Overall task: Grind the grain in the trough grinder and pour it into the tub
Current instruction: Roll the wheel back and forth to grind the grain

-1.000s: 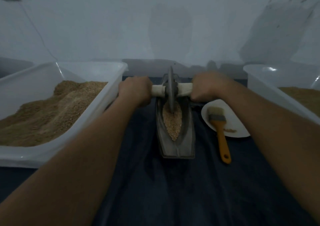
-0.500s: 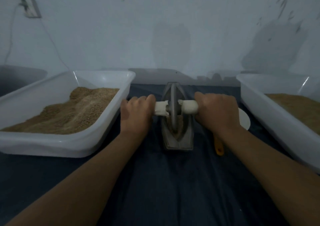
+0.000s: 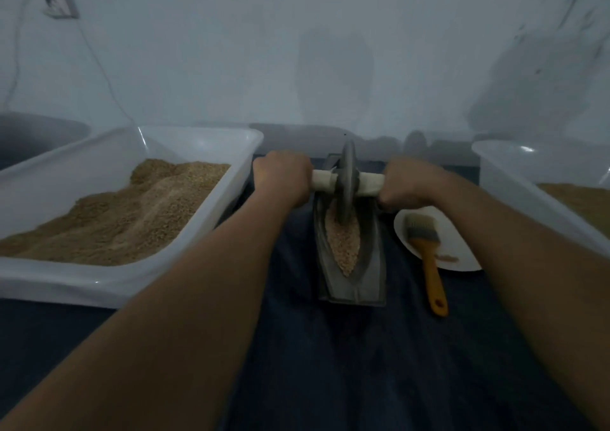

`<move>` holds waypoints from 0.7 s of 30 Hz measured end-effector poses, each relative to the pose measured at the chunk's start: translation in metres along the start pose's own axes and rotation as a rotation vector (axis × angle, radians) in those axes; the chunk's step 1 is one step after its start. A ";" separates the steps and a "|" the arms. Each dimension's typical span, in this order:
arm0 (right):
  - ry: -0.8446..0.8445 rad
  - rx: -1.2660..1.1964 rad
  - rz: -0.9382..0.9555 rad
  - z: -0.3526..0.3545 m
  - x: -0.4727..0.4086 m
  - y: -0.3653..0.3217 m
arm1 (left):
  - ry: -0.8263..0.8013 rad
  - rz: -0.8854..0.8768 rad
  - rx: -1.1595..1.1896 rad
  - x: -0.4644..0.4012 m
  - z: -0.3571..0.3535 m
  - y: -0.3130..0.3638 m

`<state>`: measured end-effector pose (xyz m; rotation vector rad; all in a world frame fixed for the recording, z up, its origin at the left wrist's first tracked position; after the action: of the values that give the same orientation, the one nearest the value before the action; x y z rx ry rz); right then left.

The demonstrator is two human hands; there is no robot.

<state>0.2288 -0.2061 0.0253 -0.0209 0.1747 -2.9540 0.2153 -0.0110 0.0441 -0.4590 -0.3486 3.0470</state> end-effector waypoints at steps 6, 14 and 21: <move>0.636 0.164 0.126 0.017 0.083 -0.023 | 0.318 -0.010 -0.040 0.075 0.025 -0.001; 0.803 0.170 0.120 0.019 0.125 -0.029 | 0.441 -0.031 -0.064 0.107 0.035 -0.001; 0.304 0.121 0.058 0.015 0.039 -0.011 | 0.297 -0.042 -0.059 0.042 0.014 -0.001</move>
<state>0.1887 -0.2047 0.0412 0.4429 0.0350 -2.8866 0.1714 -0.0096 0.0451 -0.8811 -0.4257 2.8742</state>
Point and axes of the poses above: each hand's wrist, its own x-axis away from the middle knuckle, its own z-axis out of the back of the hand, y = z × x, the point moved 10 cm from there along -x, towards the middle knuckle, and after that the axes turned 9 degrees about -x, right-handed, at the moved point
